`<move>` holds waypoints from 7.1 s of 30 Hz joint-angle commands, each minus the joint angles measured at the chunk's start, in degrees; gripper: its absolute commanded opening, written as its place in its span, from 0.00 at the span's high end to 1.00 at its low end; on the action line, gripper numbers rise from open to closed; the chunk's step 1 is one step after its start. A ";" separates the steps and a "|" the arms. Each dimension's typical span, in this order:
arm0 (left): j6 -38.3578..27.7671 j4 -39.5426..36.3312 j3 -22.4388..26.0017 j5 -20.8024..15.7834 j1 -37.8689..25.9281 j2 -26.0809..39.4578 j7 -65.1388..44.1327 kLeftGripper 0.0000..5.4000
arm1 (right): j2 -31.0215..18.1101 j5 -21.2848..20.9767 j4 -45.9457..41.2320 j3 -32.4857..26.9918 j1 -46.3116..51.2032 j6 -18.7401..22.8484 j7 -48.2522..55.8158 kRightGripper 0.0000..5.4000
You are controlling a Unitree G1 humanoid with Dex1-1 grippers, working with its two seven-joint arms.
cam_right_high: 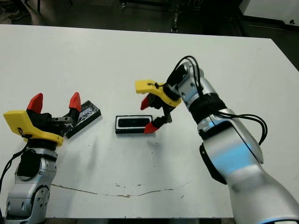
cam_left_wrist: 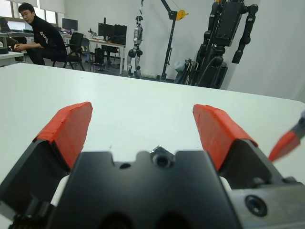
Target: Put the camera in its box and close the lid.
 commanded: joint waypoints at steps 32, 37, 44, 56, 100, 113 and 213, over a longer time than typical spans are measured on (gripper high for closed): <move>3.01 -2.41 5.93 -0.97 -0.98 12.01 -8.38 0.00 | 1.22 22.50 -65.84 -28.84 52.71 14.36 -55.93 0.62; 10.59 -5.52 7.47 -4.01 -2.45 16.60 -10.61 0.00 | 3.76 23.09 -71.38 -28.56 58.46 14.88 -62.06 0.77; 23.99 -3.90 11.12 -15.59 -8.01 25.77 -18.93 0.00 | 4.93 24.20 -74.63 -28.74 62.64 15.38 -66.00 1.00; 41.86 7.99 6.08 -26.67 -21.69 38.76 -36.09 0.00 | 4.67 24.85 -75.10 -27.81 64.38 15.82 -68.52 1.00; 48.15 11.51 -9.76 -14.00 -27.02 36.30 -33.28 0.00 | 4.09 24.73 -72.12 -24.76 66.96 10.59 -67.79 1.00; 46.48 13.27 -11.98 -8.49 -27.97 36.87 -35.44 0.00 | 4.49 26.40 -72.02 -24.92 67.72 11.09 -67.66 1.00; 34.40 25.07 -15.90 -0.86 -32.03 40.75 -53.85 0.41 | 4.29 27.48 -72.63 -24.40 69.38 11.18 -67.64 1.00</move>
